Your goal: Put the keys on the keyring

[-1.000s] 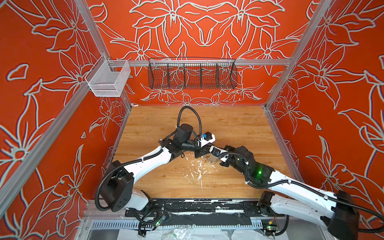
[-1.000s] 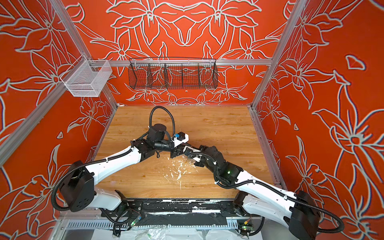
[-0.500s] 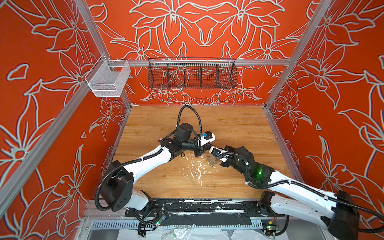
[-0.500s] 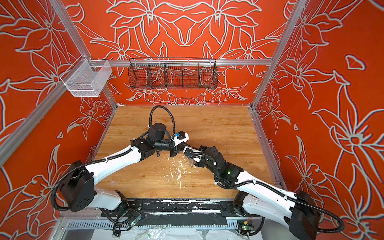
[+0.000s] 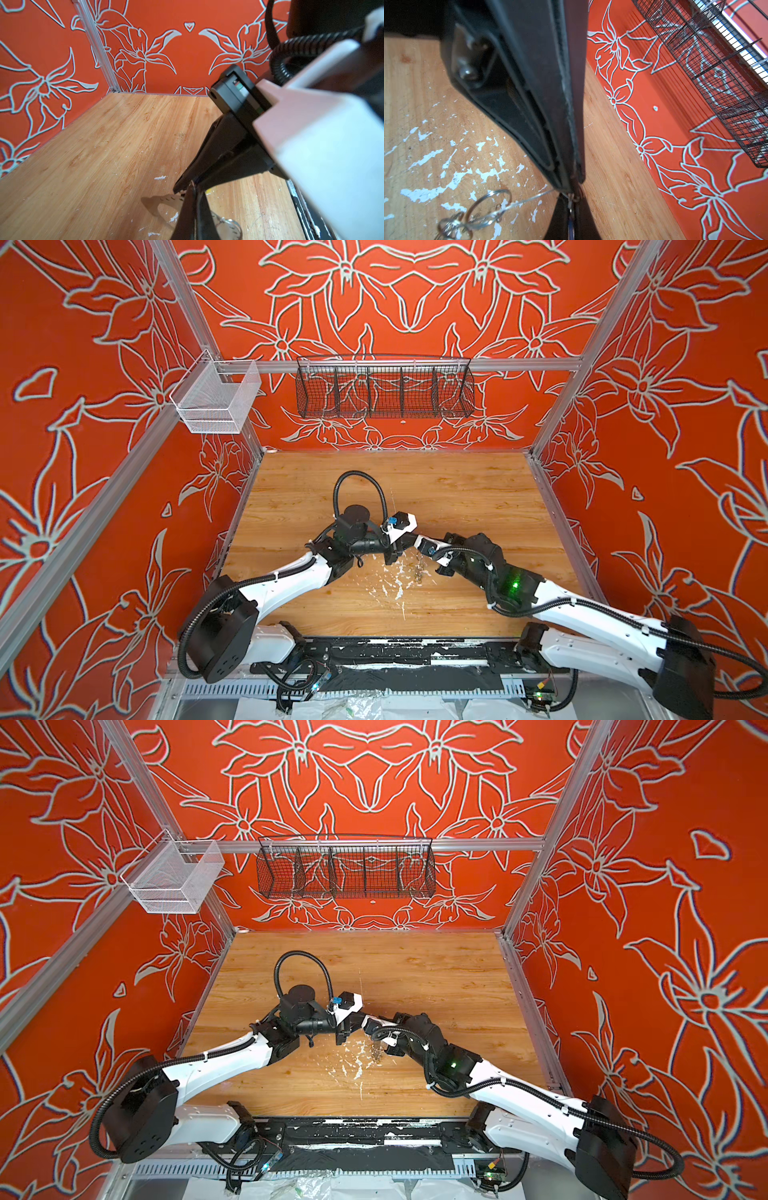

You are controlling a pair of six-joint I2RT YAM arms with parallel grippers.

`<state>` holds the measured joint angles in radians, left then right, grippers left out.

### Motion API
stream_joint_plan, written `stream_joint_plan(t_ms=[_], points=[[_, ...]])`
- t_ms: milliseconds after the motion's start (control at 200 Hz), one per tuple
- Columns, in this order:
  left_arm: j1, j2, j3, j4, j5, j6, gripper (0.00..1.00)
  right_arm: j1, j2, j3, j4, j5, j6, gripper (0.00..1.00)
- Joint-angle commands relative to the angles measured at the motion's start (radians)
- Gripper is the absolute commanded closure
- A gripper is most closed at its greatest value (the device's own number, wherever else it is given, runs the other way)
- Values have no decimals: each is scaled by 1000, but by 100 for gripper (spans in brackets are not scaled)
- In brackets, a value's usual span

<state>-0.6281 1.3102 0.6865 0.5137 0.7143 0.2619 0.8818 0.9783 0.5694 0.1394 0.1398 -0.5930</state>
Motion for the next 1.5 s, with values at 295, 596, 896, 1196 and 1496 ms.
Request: stream_joint_plan(t_ms=[295,596,896,1196,1496], points=[[-1,8,-15,261,33,-135,100,-15,-17,-4,-4,5,2,100],[1,-39,-2,149,-22,-85,100,-15,-9,-3,-1,31,4,100],[1,-71,-21,142,-108,-101,66,-14,-12,-6,0,55,-2,100],[1,-69,-11,122,-114,-99,64,-15,-55,-34,34,40,-14,100],[1,-84,-13,104,-144,-95,63,-15,-125,-105,100,-51,-85,100]])
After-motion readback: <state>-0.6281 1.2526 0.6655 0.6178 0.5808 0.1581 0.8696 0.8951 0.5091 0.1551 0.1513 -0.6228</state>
